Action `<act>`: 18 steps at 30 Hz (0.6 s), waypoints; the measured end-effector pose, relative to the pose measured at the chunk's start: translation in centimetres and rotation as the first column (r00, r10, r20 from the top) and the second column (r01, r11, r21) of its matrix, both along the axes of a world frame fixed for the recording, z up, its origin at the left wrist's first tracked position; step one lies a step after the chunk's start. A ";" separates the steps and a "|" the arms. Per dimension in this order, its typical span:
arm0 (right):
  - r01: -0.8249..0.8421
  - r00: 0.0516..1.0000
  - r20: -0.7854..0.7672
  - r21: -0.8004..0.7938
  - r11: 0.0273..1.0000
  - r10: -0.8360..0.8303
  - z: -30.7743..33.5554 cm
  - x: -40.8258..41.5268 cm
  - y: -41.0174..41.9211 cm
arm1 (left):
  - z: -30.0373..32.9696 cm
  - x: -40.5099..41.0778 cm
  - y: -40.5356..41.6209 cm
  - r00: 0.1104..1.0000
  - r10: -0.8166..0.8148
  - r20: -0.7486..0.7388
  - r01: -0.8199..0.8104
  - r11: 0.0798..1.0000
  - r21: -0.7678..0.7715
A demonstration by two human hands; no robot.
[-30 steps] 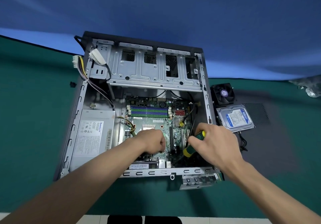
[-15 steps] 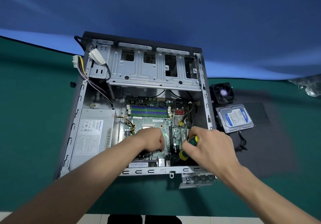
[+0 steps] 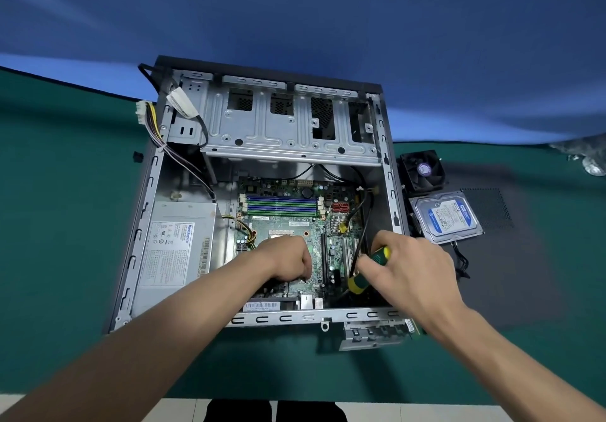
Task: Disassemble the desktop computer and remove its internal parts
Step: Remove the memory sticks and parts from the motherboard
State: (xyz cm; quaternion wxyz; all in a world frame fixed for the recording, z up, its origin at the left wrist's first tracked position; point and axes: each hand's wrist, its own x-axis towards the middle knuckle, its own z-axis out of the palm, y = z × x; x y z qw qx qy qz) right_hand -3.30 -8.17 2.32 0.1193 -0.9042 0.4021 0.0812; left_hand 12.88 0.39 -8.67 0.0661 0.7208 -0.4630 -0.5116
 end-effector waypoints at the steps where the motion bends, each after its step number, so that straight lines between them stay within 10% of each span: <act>1: 0.008 1.000 0.007 0.006 1.000 -0.008 0.0 0.0 -0.1 | 0.0 0.0 0.0 1.000 0.001 -0.001 -0.001 1.000 0.002; 18: -0.048 0.998 -0.034 -0.002 0.999 0.048 0.1 0.3 0.5 | 0.1 0.0 -0.1 1.000 -0.002 0.009 0.002 1.000 0.011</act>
